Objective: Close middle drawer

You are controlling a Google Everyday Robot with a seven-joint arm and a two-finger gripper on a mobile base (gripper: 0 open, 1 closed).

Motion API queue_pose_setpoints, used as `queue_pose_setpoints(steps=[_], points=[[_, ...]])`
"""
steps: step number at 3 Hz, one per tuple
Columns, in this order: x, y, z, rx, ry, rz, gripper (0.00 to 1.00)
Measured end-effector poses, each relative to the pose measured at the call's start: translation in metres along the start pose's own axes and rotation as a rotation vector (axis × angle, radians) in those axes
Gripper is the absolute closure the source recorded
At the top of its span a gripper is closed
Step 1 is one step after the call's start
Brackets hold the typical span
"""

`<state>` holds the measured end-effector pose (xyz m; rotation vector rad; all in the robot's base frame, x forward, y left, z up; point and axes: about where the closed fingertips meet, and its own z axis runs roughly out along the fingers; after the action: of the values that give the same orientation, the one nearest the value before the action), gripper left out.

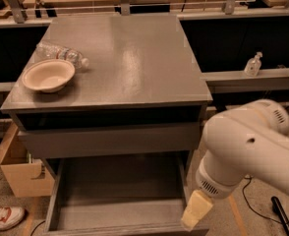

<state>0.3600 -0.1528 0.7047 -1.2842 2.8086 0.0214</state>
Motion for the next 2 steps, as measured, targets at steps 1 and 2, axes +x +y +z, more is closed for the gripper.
queue_pose_setpoints(steps=[1,2], points=[[0.007,0.017,0.062,-0.054,0.084,0.079,0.0],[0.013,0.03,0.112,-0.116,0.137,0.154,0.16]])
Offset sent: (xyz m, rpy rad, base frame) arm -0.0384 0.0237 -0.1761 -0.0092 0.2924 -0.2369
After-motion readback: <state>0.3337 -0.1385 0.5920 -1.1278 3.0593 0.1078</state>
